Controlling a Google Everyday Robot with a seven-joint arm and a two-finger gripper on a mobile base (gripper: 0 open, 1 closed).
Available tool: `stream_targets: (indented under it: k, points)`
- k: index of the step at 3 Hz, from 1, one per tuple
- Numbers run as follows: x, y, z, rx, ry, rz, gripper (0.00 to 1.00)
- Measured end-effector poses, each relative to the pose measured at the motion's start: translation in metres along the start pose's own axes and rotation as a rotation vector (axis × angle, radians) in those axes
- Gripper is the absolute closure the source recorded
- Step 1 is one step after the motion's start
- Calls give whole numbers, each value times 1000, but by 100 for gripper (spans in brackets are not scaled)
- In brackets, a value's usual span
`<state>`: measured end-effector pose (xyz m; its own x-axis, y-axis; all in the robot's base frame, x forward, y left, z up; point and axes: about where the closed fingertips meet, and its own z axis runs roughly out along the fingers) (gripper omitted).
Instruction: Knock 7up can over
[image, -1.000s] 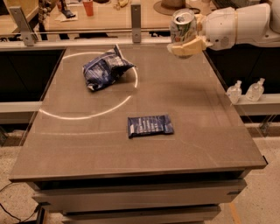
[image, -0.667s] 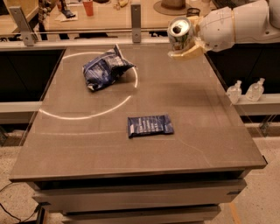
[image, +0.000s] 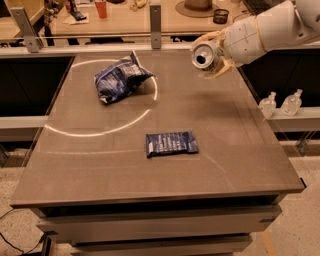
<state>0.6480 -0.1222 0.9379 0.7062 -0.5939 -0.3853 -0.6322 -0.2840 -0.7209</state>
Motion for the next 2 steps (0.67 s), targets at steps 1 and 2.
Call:
stream_targets:
  k: [1, 2]
  points:
    - [9, 7, 2, -68, 68, -156, 100]
    - [13, 15, 2, -151, 113, -280, 100]
